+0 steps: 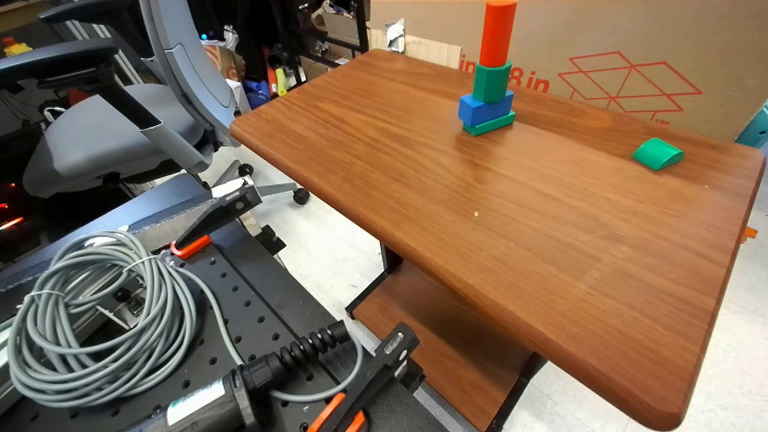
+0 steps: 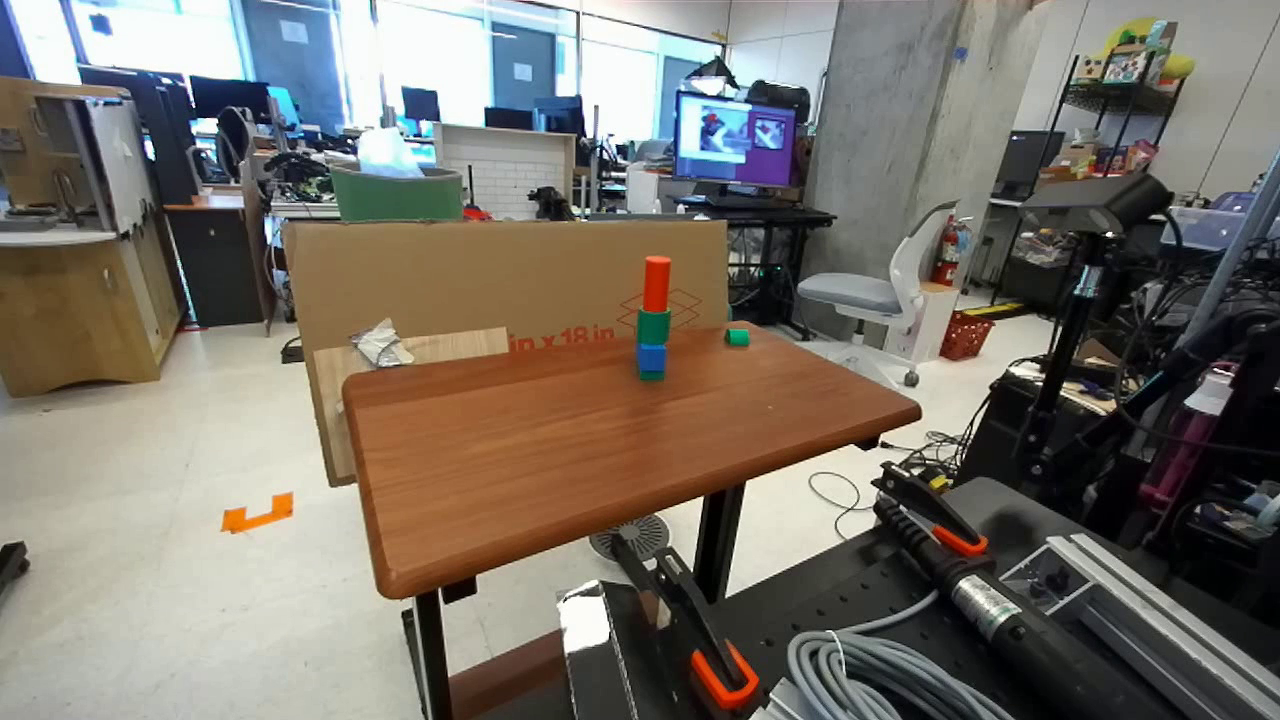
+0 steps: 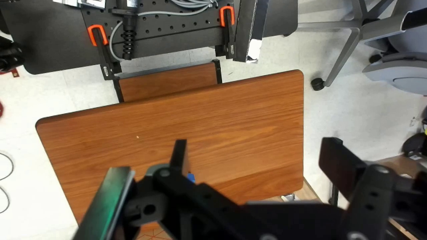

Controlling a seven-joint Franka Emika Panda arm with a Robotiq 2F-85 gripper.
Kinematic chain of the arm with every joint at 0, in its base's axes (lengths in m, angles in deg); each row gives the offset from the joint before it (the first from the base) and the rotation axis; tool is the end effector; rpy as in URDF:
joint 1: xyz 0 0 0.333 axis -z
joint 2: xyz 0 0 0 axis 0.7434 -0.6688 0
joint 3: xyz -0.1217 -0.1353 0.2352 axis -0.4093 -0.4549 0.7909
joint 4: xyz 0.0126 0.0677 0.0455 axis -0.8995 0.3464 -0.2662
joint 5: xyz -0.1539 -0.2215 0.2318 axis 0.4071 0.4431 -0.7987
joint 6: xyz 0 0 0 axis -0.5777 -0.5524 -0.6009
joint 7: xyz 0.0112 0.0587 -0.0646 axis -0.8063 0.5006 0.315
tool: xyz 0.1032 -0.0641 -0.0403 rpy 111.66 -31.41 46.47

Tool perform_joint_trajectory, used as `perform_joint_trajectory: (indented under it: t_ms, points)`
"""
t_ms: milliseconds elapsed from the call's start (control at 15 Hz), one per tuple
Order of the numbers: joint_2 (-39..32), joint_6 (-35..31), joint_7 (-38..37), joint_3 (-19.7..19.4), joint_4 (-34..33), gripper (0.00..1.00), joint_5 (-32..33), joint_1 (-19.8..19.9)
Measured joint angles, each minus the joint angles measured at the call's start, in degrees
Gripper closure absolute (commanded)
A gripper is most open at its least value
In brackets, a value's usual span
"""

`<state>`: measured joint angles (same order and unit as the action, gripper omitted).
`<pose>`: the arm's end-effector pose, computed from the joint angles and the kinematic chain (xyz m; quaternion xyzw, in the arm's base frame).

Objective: Put the green block on the orange block

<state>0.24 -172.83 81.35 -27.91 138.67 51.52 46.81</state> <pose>0.3310 0.0099 0.5071 -0.9947 0.0451 -0.0178 0.0904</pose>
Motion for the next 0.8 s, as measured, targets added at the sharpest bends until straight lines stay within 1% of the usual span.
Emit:
perform_joint_trajectory:
  t_ms: [133, 333, 600, 800]
  points:
    - [-2.4, -2.7, -1.2, 0.3, -1.0, 0.00, 0.0, 0.0]
    - [-7.9, -9.4, -4.5, 0.3, -3.3, 0.00, -0.1, 0.5]
    - [-16.8, -16.3, -9.3, 0.2, -8.4, 0.00, -0.1, 2.7]
    - [-22.7, -19.6, -12.5, -0.6, -12.5, 0.00, -0.1, 4.7]
